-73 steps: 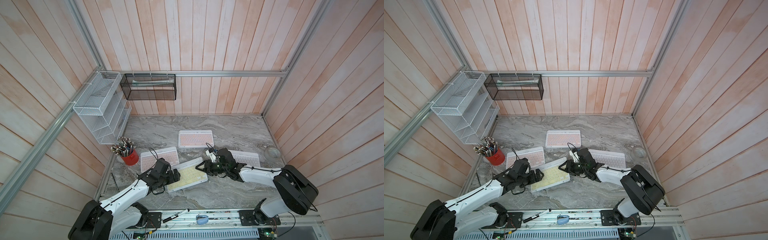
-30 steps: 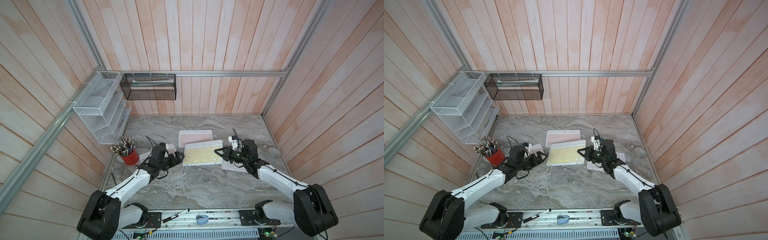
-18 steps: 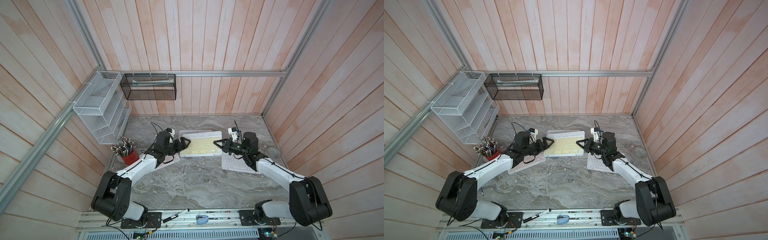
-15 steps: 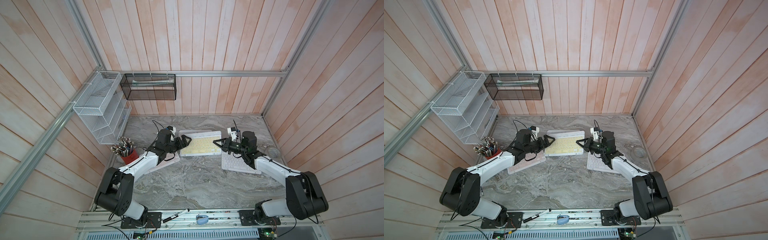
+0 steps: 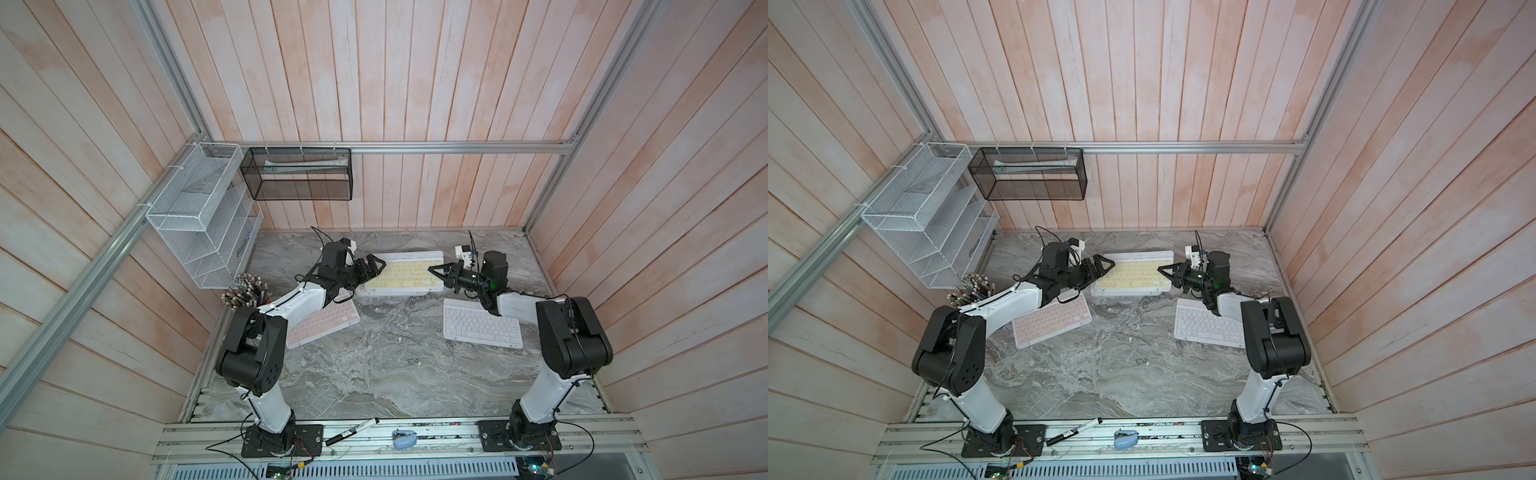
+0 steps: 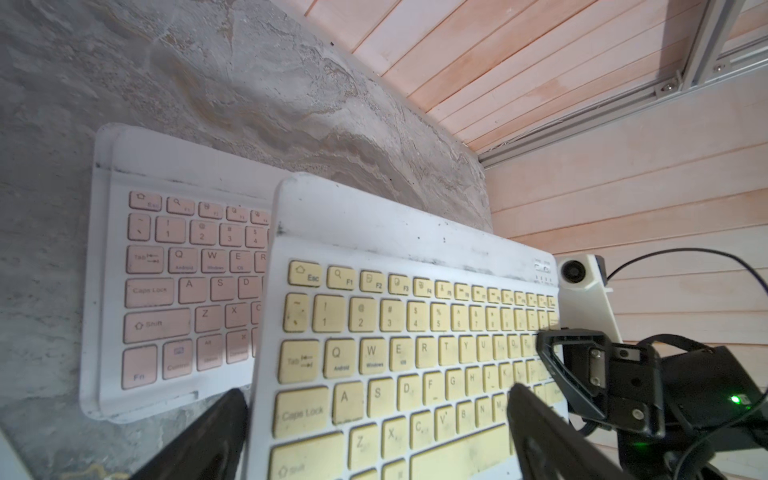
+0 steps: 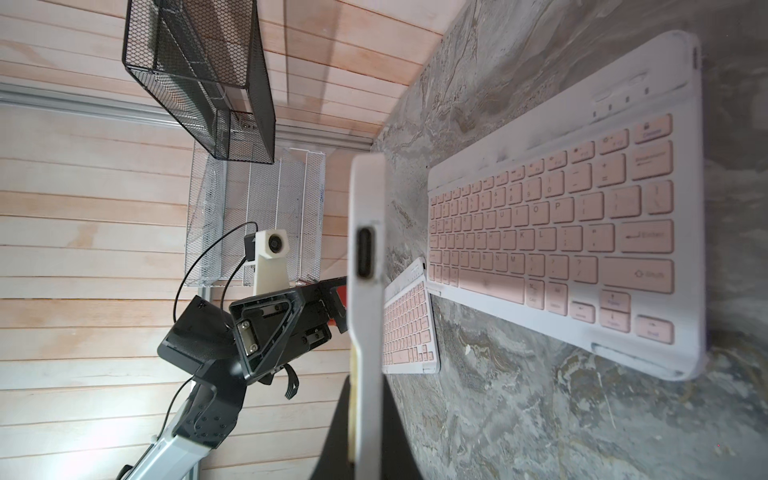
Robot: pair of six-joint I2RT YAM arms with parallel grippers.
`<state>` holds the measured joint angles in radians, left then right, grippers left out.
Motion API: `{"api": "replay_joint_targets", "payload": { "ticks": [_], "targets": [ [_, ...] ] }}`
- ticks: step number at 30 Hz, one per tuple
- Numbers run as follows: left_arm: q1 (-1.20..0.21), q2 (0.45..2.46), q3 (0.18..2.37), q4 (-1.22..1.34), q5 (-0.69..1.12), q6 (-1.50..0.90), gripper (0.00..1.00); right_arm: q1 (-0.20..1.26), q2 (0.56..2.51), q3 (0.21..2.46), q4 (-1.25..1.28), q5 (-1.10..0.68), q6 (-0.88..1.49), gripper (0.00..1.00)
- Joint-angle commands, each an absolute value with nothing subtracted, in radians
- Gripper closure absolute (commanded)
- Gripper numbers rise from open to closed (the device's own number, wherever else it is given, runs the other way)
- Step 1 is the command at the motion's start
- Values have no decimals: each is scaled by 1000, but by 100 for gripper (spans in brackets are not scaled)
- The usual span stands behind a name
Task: Stack the numeric keypads
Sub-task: Pick up the numeric keypad from the center of the board, then place the numeric keypad at the numeric keypad.
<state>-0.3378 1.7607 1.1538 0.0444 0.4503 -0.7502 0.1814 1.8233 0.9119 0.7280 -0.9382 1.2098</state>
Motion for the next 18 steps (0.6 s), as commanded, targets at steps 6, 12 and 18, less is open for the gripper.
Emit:
{"api": "replay_joint_targets", "payload": {
  "ticks": [6,12,18],
  "targets": [
    [-305,1839,1223,31,501,-726,3,183,1972,1028,996,-1003,1375,100],
    [-283,1877,1257,25,520,-719,3,186,2034,1114,913,-1020,1344,100],
    [-271,1924,1316,2,526,-706,3,193,2093,1199,736,-1015,1240,100]
  ]
}}
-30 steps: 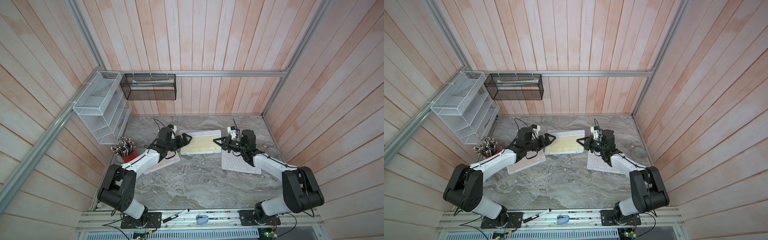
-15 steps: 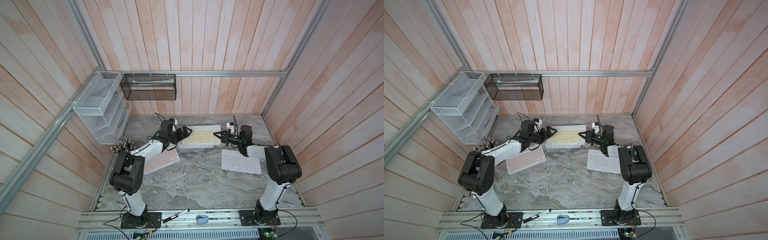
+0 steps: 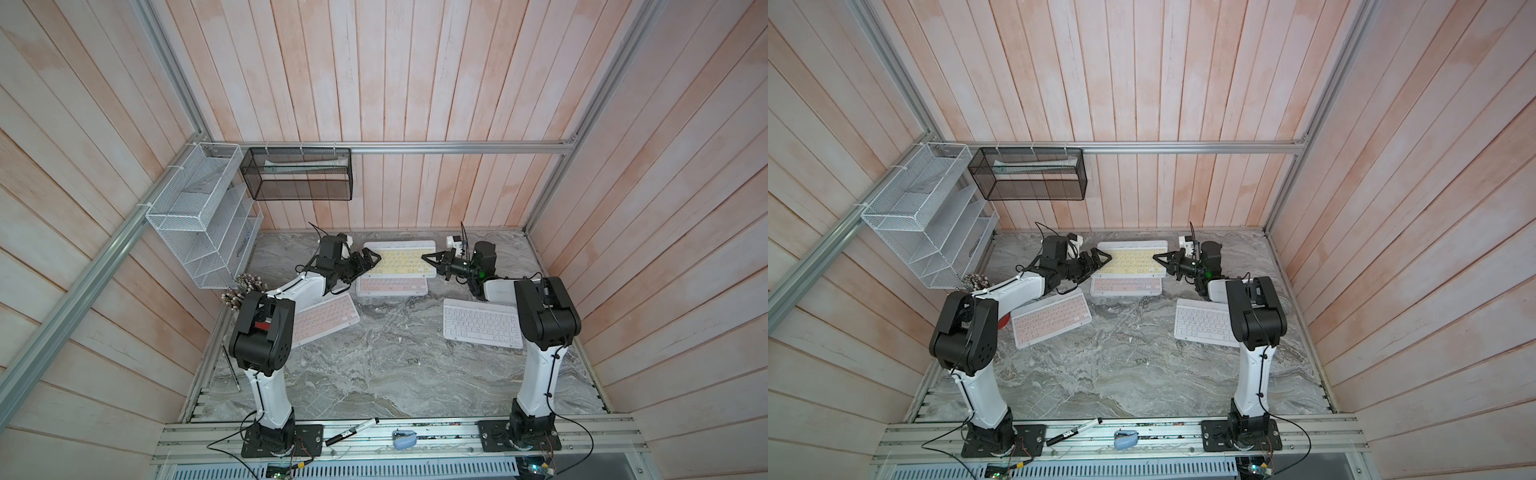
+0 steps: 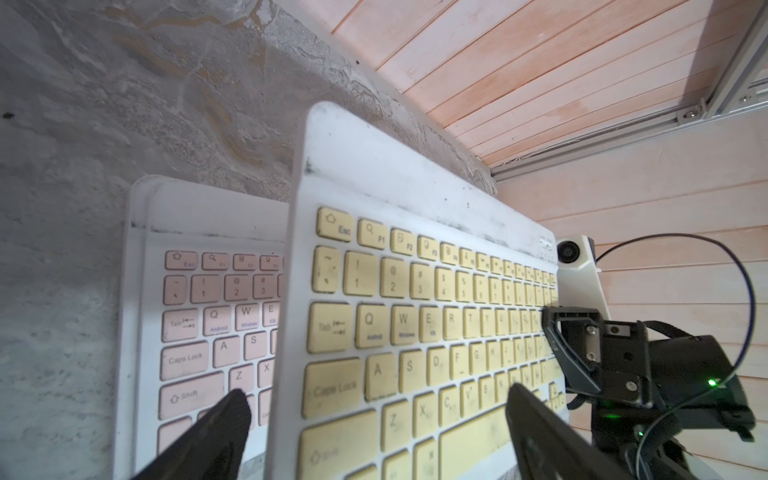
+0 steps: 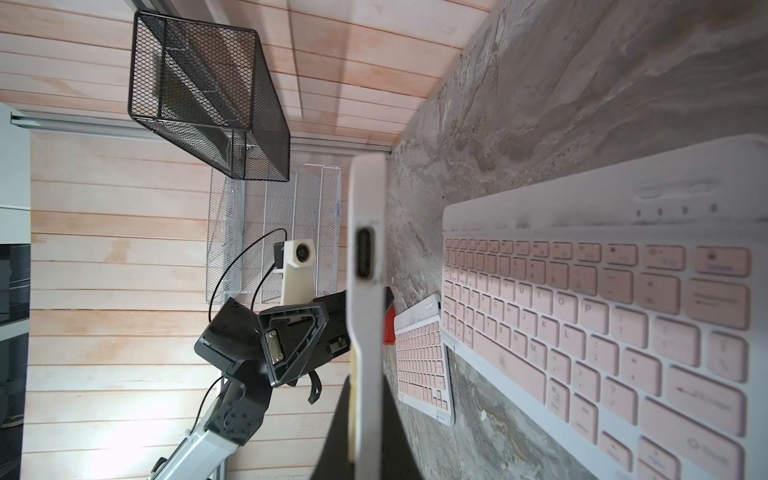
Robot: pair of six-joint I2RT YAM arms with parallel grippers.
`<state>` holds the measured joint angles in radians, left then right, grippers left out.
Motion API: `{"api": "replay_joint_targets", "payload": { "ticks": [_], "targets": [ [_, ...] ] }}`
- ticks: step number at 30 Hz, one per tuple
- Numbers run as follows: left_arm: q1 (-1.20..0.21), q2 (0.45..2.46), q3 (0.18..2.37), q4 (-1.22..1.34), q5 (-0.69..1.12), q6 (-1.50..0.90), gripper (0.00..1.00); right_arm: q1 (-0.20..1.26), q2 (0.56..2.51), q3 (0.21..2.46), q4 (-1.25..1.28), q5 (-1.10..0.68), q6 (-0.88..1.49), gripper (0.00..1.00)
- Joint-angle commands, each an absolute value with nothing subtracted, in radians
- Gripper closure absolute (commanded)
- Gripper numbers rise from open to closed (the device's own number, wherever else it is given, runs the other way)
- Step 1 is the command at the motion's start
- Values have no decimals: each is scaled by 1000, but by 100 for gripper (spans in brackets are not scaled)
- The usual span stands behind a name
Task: Stack the numeric keypads
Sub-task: Place the numeric keypad at the numeric keypad.
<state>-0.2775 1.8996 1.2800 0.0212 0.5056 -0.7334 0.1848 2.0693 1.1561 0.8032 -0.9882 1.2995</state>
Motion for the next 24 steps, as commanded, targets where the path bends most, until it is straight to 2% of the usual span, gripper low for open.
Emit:
{"api": "replay_joint_targets", "payload": {
  "ticks": [1,5,11,24],
  "targets": [
    [-271,1929,1325,0,526,-703,3,196,2102,1210,717,-1015,1227,100],
    [-272,1947,1346,-10,528,-697,4,213,2128,1282,500,-974,1086,100],
    [-273,1975,1364,-23,517,-683,4,221,2184,1343,432,-951,1032,100],
    [-242,2017,1363,-25,493,-679,4,220,2236,1330,586,-957,1126,100]
  ]
}}
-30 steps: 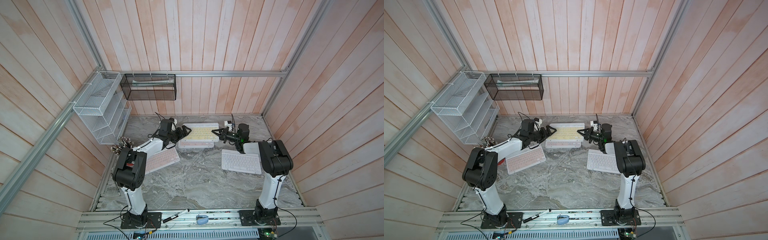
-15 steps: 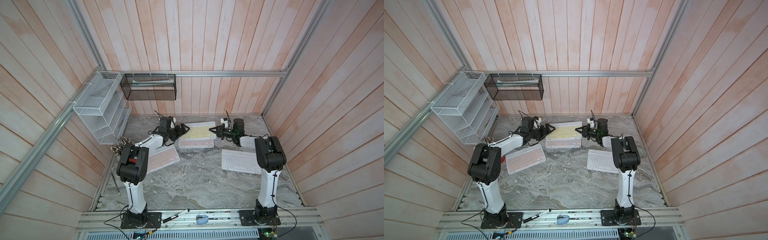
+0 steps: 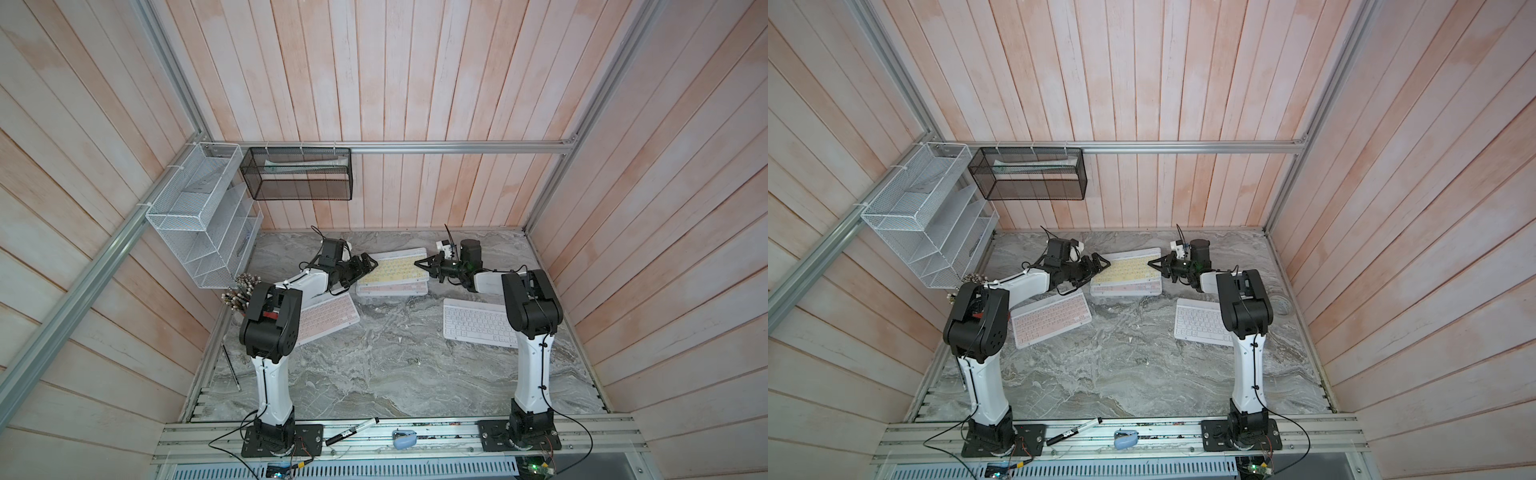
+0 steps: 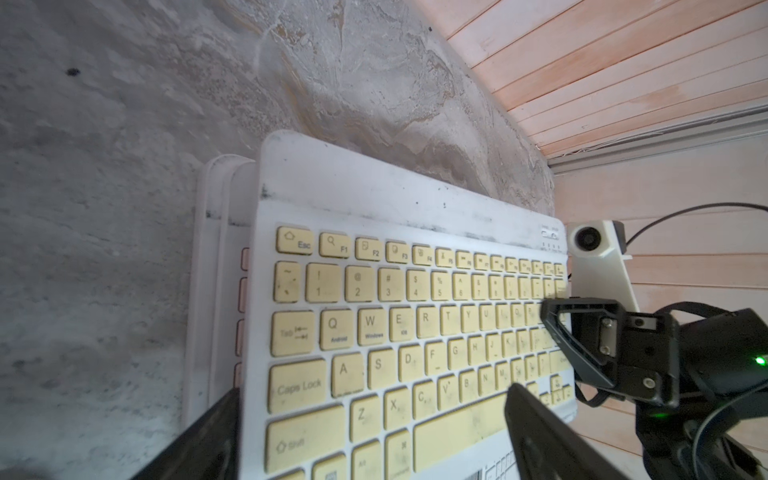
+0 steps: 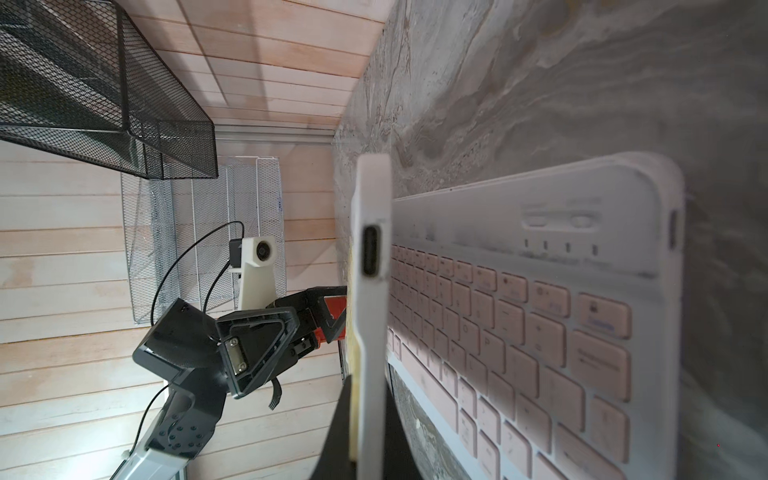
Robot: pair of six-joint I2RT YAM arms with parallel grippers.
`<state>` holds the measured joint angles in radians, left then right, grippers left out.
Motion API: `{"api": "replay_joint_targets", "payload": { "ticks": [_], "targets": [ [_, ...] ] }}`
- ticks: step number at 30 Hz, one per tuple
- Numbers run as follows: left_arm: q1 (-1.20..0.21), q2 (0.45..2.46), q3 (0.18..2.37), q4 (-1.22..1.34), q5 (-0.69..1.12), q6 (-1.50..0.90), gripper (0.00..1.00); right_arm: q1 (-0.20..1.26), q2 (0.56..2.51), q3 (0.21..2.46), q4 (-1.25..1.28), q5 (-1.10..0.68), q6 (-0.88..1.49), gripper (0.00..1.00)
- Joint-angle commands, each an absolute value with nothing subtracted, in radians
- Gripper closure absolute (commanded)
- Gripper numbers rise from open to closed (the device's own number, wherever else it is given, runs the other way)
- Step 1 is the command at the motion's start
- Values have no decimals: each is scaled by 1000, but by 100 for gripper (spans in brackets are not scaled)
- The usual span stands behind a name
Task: Stack the numeric keypads
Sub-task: Place the numeric keypad at the numeric keypad.
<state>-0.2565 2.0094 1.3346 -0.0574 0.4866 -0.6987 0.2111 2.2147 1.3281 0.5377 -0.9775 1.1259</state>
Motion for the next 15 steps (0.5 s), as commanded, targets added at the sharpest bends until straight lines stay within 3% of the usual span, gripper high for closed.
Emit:
{"api": "replay_joint_targets", "payload": {
  "ticks": [1,15],
  "targets": [
    [-239,2016,1357,-22,490,-680,4,219,2239,1328,593,-958,1133,100],
    [-219,1993,1329,-30,456,-664,4,219,2267,1344,498,-921,1061,100]
  ]
}}
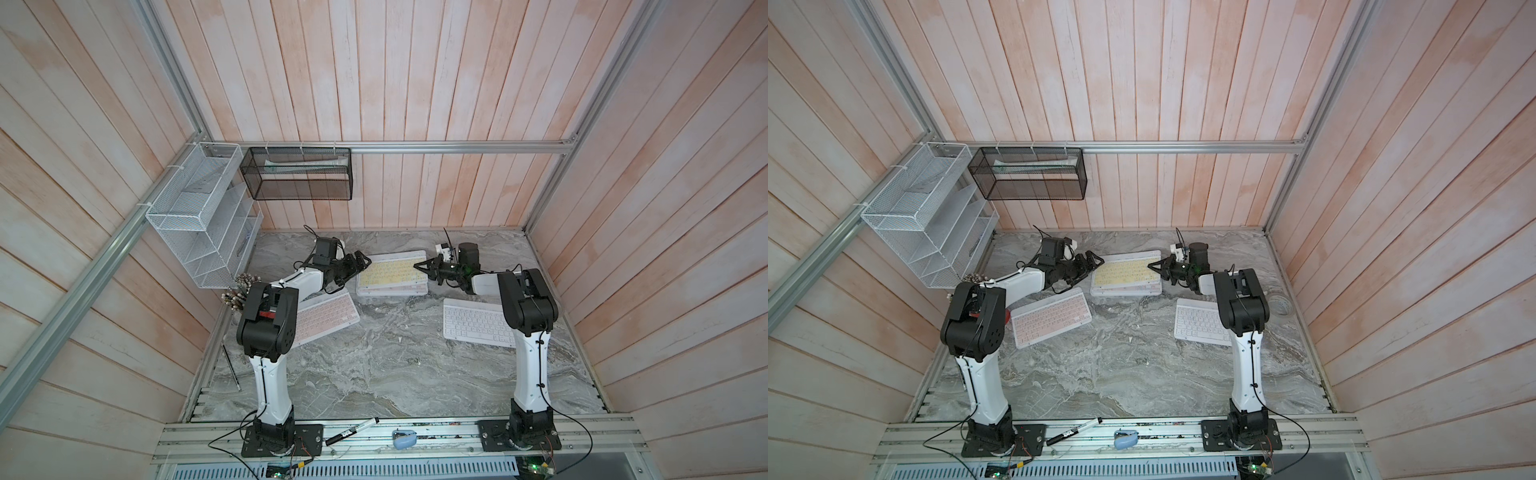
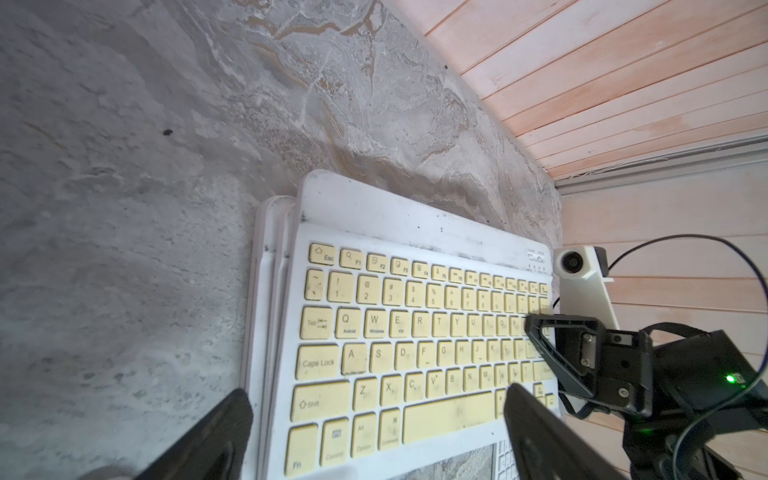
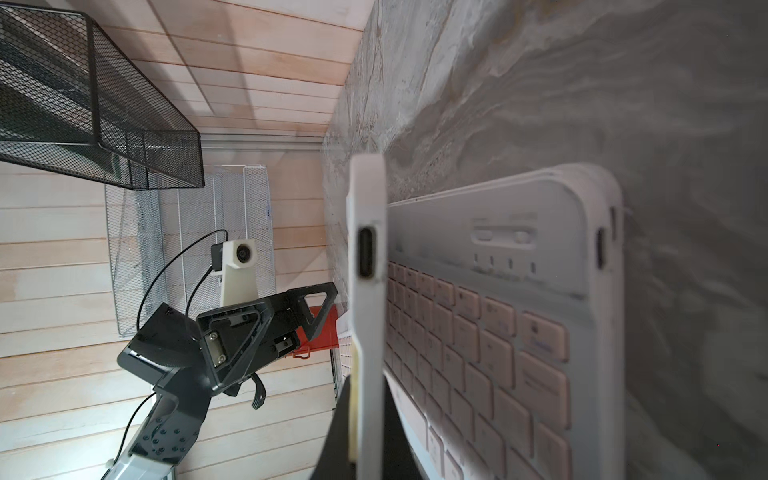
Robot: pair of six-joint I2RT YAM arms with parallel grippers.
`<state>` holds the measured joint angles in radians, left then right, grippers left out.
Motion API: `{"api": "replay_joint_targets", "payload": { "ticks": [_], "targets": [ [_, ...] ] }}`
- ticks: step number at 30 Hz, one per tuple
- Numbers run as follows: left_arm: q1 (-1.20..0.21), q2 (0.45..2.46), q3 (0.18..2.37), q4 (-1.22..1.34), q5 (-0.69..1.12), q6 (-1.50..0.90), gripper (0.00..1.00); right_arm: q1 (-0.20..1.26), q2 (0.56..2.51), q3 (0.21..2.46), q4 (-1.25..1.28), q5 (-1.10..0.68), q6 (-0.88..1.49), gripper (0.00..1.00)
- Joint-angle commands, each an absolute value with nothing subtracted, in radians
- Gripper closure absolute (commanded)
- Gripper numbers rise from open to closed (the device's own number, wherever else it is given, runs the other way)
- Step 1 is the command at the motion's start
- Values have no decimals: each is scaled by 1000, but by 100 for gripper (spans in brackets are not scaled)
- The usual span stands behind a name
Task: Stack the numeric keypads
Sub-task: Place the numeric keypad at the numeric keypad.
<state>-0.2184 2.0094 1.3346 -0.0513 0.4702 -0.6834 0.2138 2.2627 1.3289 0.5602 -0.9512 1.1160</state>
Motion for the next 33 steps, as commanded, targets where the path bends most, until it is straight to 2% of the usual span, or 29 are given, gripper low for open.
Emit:
{"api": "replay_joint_targets", "payload": {
  "ticks": [1,3,6,9,17,23,27,33],
  "targets": [
    [-219,1990,1326,-30,453,-664,4,218,2264,1350,468,-912,1041,100],
    [-219,1984,1318,-27,452,-666,4,218,2253,1358,413,-891,999,98],
    [-219,1975,1304,-21,450,-669,4,219,2244,1376,339,-875,937,84],
    [-219,1965,1289,-13,451,-672,5,221,2228,1389,256,-845,881,75],
    [-221,1949,1261,-3,453,-674,5,225,2186,1405,108,-746,772,61],
    [-222,1930,1254,-9,444,-669,5,233,2167,1433,-2,-659,700,59],
    [-221,1908,1250,-50,414,-664,5,235,2145,1451,-99,-538,649,58],
    [-215,1782,1167,-238,168,-662,5,251,2064,1443,-224,-306,567,55]
  ]
}}
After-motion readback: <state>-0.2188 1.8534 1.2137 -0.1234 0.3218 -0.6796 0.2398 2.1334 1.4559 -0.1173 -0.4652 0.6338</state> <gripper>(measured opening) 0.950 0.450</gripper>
